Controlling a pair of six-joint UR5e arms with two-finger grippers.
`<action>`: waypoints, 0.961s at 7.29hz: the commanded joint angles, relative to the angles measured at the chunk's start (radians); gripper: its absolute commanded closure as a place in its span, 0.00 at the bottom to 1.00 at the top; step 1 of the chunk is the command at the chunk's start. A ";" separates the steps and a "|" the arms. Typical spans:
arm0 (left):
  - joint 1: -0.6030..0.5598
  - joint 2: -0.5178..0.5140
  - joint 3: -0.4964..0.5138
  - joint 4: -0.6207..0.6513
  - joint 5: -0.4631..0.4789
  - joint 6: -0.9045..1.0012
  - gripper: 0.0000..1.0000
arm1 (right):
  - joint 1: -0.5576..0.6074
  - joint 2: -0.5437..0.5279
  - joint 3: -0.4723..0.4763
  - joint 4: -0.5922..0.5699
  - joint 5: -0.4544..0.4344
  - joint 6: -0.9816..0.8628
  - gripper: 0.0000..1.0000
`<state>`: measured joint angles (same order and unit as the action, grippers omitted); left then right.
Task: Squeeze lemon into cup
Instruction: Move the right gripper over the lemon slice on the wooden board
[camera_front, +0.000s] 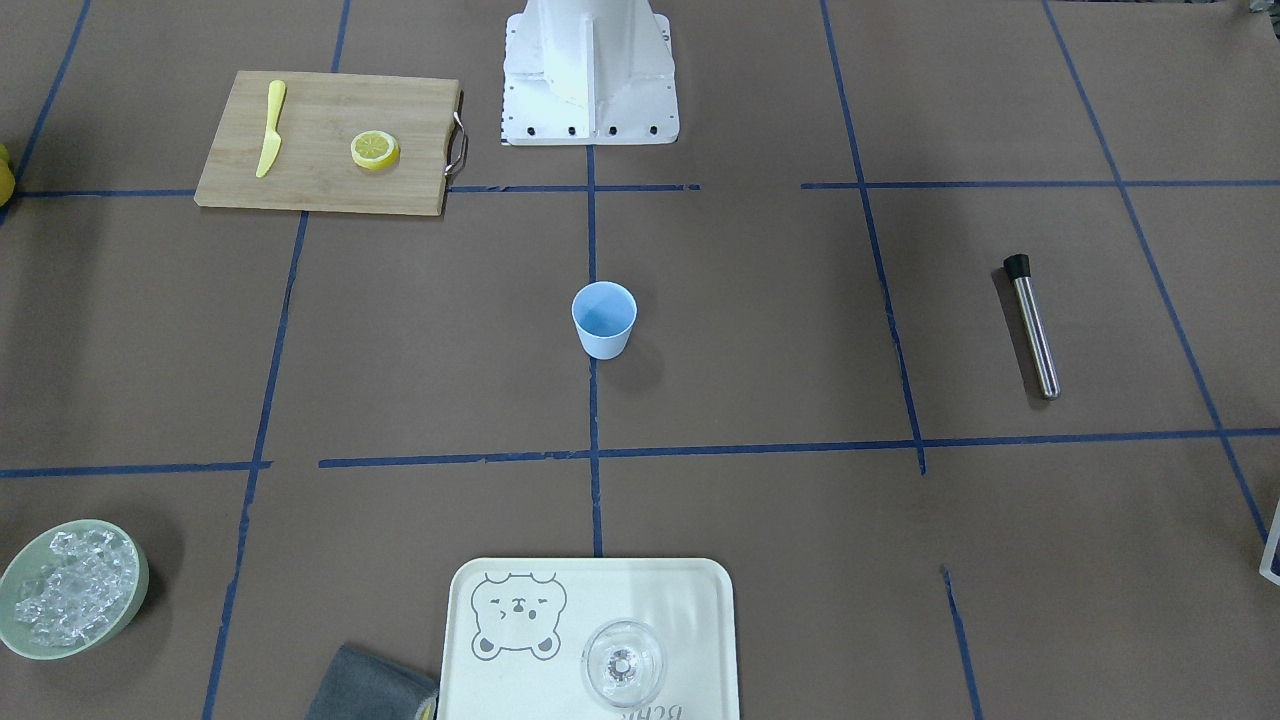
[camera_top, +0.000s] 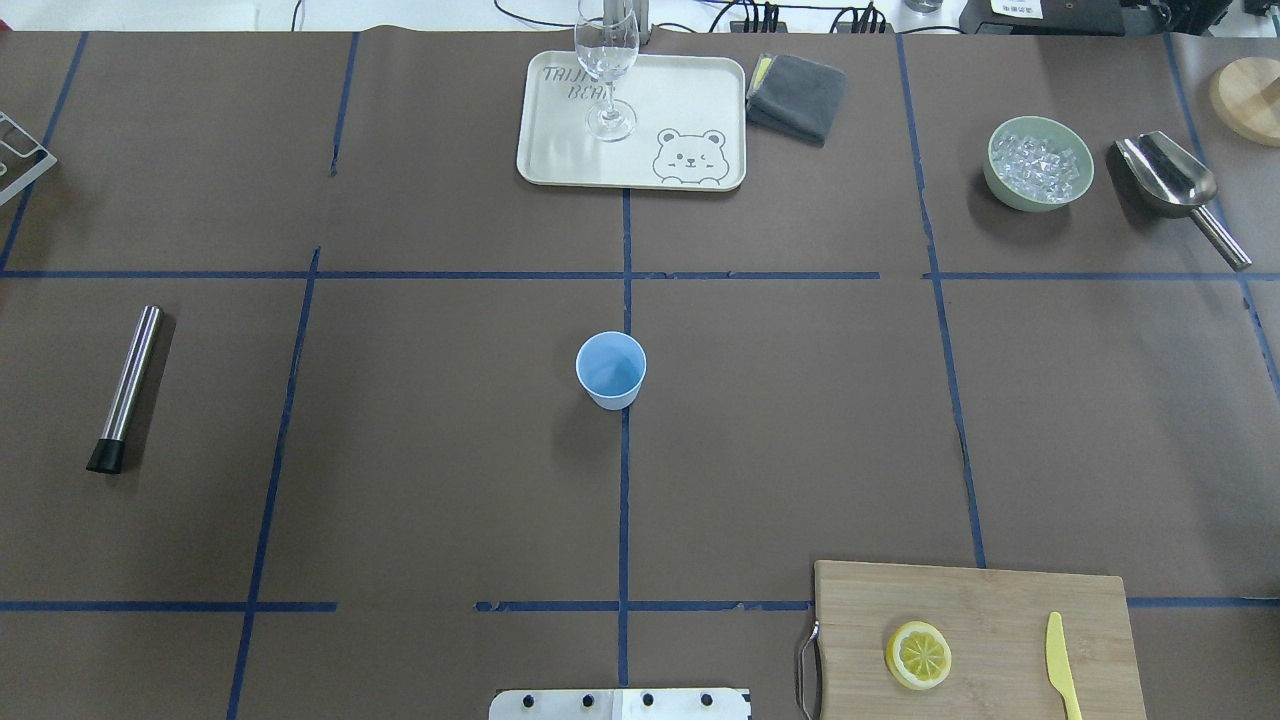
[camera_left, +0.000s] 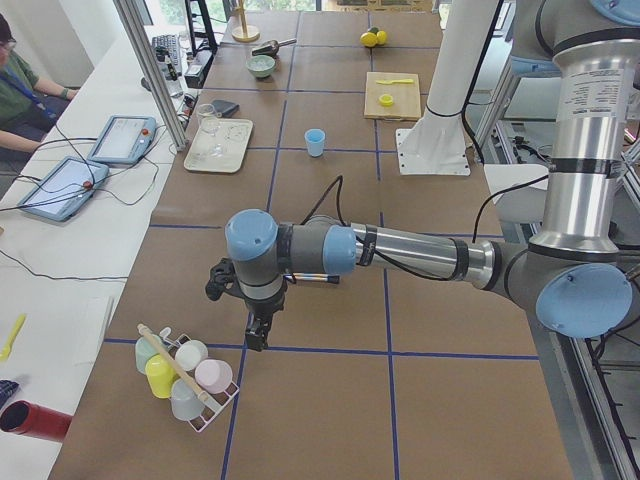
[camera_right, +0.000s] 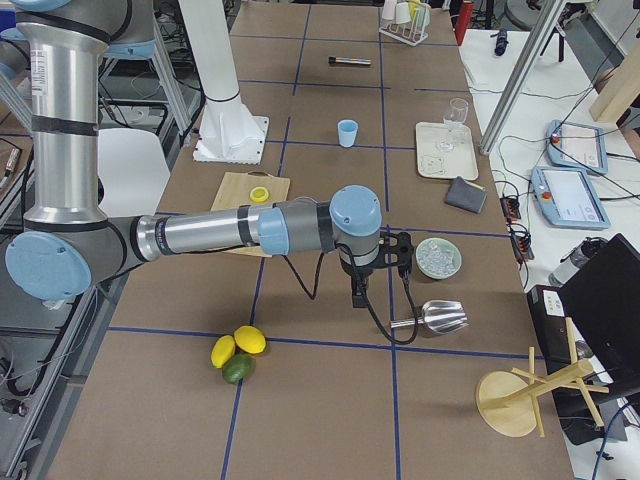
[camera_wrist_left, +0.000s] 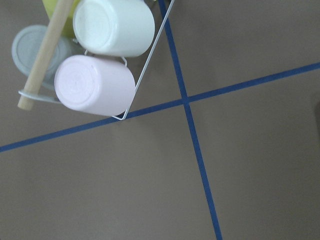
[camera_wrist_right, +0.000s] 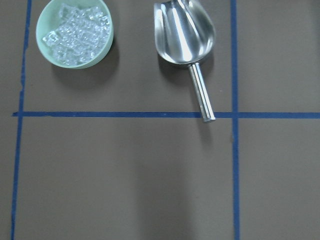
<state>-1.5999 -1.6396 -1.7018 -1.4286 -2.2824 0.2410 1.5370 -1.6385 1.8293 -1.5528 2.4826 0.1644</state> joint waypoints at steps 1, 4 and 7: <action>0.021 -0.057 -0.005 -0.006 0.000 -0.037 0.00 | -0.150 0.055 0.039 0.109 -0.010 0.231 0.00; 0.138 -0.129 -0.027 -0.016 0.001 -0.196 0.00 | -0.481 0.117 0.167 0.168 -0.243 0.699 0.00; 0.214 -0.105 -0.012 -0.134 0.007 -0.308 0.00 | -0.746 0.066 0.393 0.166 -0.367 1.054 0.00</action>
<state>-1.4219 -1.7572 -1.7185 -1.5151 -2.2789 -0.0170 0.9097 -1.5435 2.1286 -1.3866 2.1788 1.0810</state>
